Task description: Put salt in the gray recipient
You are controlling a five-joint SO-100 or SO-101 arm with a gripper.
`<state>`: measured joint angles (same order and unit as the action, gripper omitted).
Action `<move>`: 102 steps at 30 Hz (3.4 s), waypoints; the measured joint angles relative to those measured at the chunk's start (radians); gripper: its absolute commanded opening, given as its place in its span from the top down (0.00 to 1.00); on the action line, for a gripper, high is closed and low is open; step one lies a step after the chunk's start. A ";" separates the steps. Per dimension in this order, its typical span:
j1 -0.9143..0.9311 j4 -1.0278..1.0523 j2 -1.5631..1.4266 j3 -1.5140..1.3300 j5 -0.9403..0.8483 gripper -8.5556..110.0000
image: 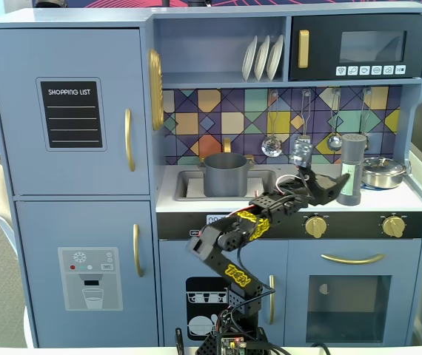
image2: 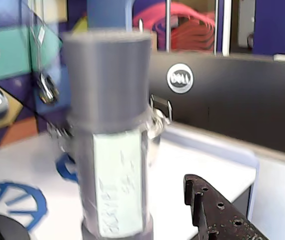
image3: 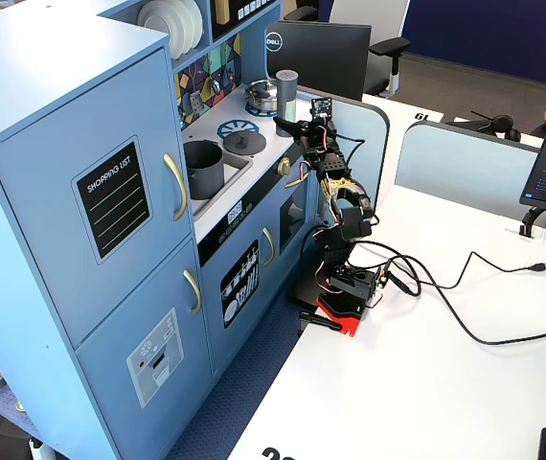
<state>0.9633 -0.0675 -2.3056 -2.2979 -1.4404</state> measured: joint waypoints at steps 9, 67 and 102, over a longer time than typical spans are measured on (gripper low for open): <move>-0.002 -0.008 0.242 0.183 -0.002 0.47; -0.795 0.663 0.230 0.818 1.525 0.93; -1.015 0.589 0.414 0.899 2.470 0.93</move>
<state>-0.0522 0.5216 -1.8914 -1.3990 1.0293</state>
